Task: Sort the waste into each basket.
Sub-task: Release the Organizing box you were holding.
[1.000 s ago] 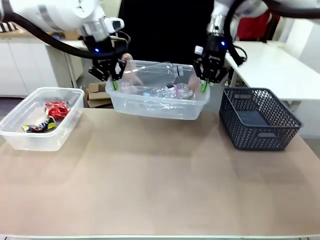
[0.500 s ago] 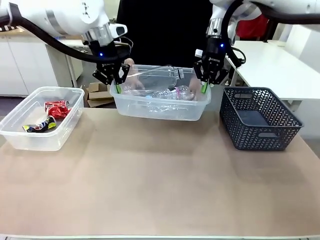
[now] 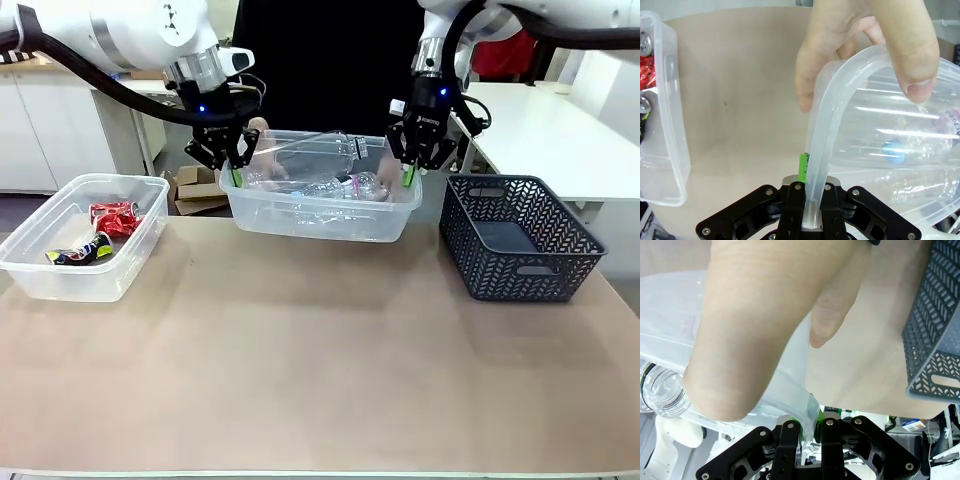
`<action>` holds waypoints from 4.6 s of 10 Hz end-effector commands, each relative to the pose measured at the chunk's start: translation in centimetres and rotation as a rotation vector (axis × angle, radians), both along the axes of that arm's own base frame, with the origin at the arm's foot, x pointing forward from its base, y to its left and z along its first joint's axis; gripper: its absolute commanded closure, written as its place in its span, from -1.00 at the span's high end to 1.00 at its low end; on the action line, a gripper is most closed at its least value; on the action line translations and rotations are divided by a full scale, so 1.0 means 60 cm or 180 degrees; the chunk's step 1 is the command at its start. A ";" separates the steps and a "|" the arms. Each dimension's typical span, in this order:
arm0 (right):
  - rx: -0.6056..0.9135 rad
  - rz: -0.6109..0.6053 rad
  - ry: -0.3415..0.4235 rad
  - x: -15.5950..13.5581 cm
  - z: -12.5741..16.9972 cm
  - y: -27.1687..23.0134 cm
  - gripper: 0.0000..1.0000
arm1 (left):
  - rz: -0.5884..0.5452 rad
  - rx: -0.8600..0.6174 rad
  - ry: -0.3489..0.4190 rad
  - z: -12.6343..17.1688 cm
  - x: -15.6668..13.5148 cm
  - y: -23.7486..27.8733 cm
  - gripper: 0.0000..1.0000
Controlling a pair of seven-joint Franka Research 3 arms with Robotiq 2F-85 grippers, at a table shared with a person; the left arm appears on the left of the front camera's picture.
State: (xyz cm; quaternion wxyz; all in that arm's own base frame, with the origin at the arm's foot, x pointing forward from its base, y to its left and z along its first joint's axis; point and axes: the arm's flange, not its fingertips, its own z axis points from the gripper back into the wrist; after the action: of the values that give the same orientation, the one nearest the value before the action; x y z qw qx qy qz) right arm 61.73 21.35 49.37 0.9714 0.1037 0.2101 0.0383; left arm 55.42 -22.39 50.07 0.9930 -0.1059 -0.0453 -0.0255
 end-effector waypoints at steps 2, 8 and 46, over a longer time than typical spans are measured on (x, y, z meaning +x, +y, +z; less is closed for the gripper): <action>0.0028 0.0015 -0.0011 -0.006 0.006 0.003 -0.89 | 0.0046 -0.0014 -0.0066 0.002 0.003 0.008 -0.94; -0.0017 -0.0028 -0.0060 -0.005 -0.003 -0.001 1.00 | 0.0012 0.0082 0.0016 0.008 -0.010 -0.006 1.00; 0.3462 -0.0784 -0.0706 -0.480 0.154 -0.369 1.00 | 0.0108 -0.3155 -0.0818 0.129 -0.347 0.288 0.84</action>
State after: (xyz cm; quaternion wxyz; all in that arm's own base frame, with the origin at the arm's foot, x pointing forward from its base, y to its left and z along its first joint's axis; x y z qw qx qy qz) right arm 32.93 -0.26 58.27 0.7896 0.6115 0.0384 0.0334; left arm 34.69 -5.07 57.84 0.8108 -0.5569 -0.1803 0.0017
